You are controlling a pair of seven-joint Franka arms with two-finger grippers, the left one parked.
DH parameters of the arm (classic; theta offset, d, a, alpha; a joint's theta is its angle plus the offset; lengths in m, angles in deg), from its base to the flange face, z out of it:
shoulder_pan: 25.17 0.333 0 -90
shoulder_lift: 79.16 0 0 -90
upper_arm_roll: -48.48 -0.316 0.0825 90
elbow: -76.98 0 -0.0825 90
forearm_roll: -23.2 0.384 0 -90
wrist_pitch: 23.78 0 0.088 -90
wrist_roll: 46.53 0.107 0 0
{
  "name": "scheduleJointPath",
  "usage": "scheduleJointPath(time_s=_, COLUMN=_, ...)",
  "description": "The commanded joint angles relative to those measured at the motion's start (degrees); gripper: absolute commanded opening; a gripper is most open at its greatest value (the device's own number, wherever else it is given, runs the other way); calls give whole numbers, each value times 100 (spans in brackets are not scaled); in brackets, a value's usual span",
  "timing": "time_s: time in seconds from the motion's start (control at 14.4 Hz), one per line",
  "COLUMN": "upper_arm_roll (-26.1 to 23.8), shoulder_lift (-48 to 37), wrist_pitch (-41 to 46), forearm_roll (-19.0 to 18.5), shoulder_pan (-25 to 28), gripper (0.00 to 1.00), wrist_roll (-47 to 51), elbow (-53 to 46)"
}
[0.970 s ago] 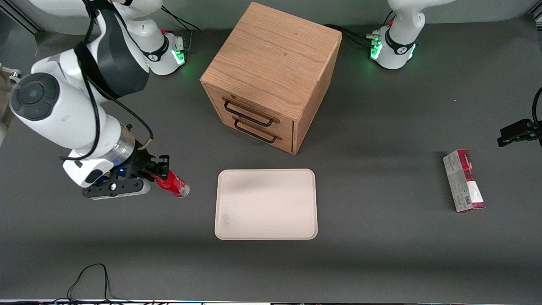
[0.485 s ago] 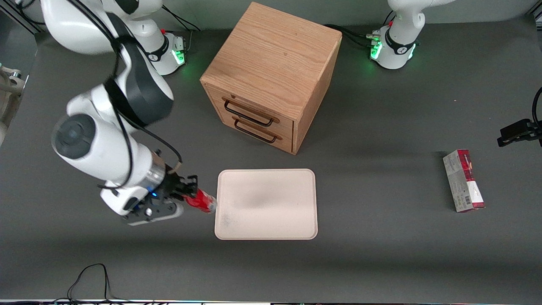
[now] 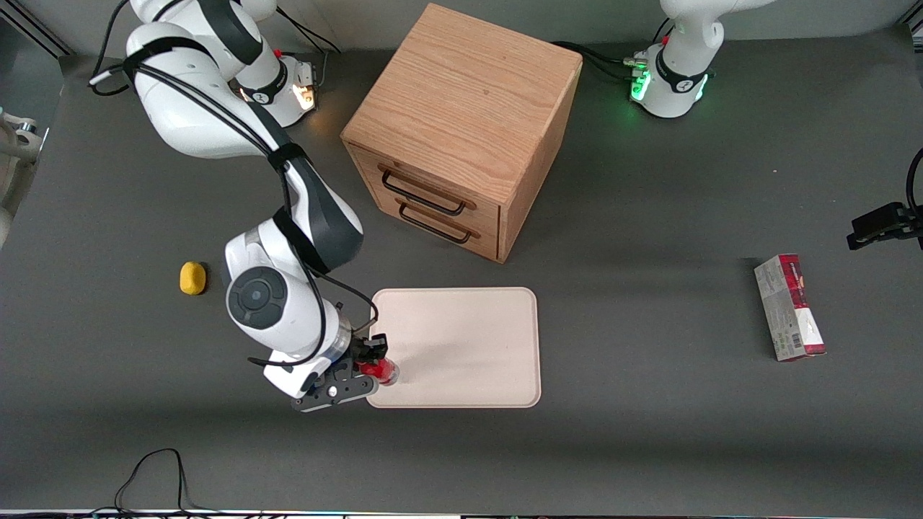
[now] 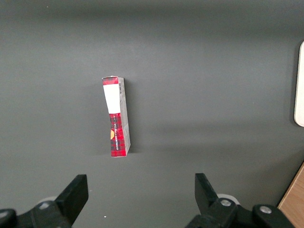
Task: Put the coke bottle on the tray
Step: 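Stand the red bottle upright on the tray and open the right gripper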
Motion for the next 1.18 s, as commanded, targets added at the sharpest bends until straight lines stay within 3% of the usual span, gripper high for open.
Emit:
scheduleJointPath(time_s=0.0, upper_arm_roll=-74, shoulder_lift=81, wrist_pitch=-216, forearm_roll=-308, shoulder_pan=2, gripper=0, wrist_roll=15, elbow=104)
scheduleJointPath(time_s=0.21, upper_arm_roll=-74, shoulder_lift=73, wrist_pitch=-437, forearm_roll=-318, shoulder_pan=2, gripper=0, wrist_roll=24, elbow=281)
scheduleJointPath(time_s=0.28, upper_arm_roll=-74, shoulder_lift=73, wrist_pitch=-437, forearm_roll=-318, shoulder_pan=-6, gripper=13, wrist_roll=33, elbow=281)
scheduleJointPath(time_s=0.35, upper_arm_roll=-66, shoulder_lift=73, wrist_pitch=-446, forearm_roll=-309, shoulder_pan=-6, gripper=99, wrist_roll=77, elbow=281)
scheduleJointPath(time_s=0.62, upper_arm_roll=-39, shoulder_lift=-224, wrist_pitch=-288, forearm_roll=-291, shoulder_pan=-42, gripper=100, wrist_roll=261, elbow=360)
scheduleJointPath(time_s=0.83, upper_arm_roll=197, shoulder_lift=-1075, wrist_pitch=-59, forearm_roll=-221, shoulder_pan=-50, gripper=100, wrist_roll=262, elbow=1191)
scheduleJointPath(time_s=0.9, upper_arm_roll=372, shoulder_lift=-1540, wrist_pitch=-120, forearm_roll=-12, shoulder_pan=-94, gripper=100, wrist_roll=192, elbow=1735)
scheduleJointPath(time_s=1.11, upper_arm_roll=1276, shoulder_lift=-3052, wrist_pitch=-208, forearm_roll=1200, shoulder_pan=-94, gripper=100, wrist_roll=-290, elbow=3186)
